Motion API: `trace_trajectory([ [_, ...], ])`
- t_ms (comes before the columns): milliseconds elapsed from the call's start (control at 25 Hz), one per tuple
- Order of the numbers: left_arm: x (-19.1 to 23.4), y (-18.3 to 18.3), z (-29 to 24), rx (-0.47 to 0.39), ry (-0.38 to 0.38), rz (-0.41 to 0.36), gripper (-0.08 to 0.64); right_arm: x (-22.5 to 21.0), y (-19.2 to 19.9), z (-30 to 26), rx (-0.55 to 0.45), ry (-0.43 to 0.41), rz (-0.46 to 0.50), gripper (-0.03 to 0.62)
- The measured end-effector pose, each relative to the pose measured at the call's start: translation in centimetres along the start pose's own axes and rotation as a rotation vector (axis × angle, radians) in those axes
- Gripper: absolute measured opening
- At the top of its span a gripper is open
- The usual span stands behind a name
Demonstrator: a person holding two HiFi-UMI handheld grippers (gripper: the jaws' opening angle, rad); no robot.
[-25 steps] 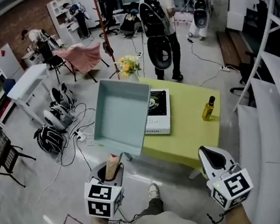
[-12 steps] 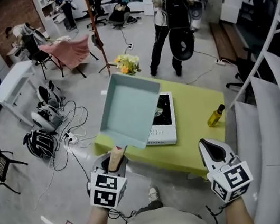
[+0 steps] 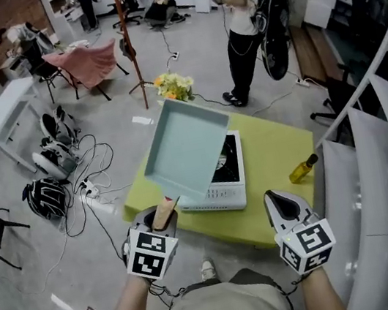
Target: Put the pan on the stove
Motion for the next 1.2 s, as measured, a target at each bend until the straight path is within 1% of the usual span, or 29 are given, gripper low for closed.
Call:
trace_trajectory([
  [120, 0.2, 0.0, -1.8, 0.027, 0.009, 0.004, 0.097, -0.8, 0.6, -1.6, 0.022, -0.017, -0.006, 0.006],
  [280, 0.1, -0.2, -4.3, 0.092, 0.007, 0.004, 0.097, -2.2, 1.4, -3.5, 0.041, -0.051, -0.024, 0.006],
  [480, -0.2, -0.3, -7.5, 0.151, 0.012, 0.012, 0.097, -4.1, 2.2, -6.0, 0.069, -0.100, -0.019, 0.006],
  [720, -0.3, 0.0, -11.0, 0.222, 0.012, 0.005, 0.097, -5.0, 3.8, -8.0, 0.113, -0.154, -0.027, 0.006],
  [880, -0.5, 0.7, -13.3, 0.267, 0.013, 0.016, 0.098, -5.4, 5.7, -9.3, 0.154, -0.184, -0.036, 0.006],
  [1080, 0.0, 1.9, -16.0, 0.314, 0.038, 0.056, 0.097, -5.5, 7.4, -11.1, 0.204, -0.211, -0.058, 0.006],
  [1200, 0.2, 2.3, -17.4, 0.355, 0.033, 0.041, 0.097, -5.8, 7.7, -11.9, 0.209, -0.223, -0.073, 0.006],
])
Point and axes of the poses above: the fingertips, and each gripper's own axes: z backward along the fingers, x to its left, y out of its underside, the point moved 8 cm from there along z, backward along the fingers, and after that the axes turned 11 degrees about z, right-handed, at the moved point
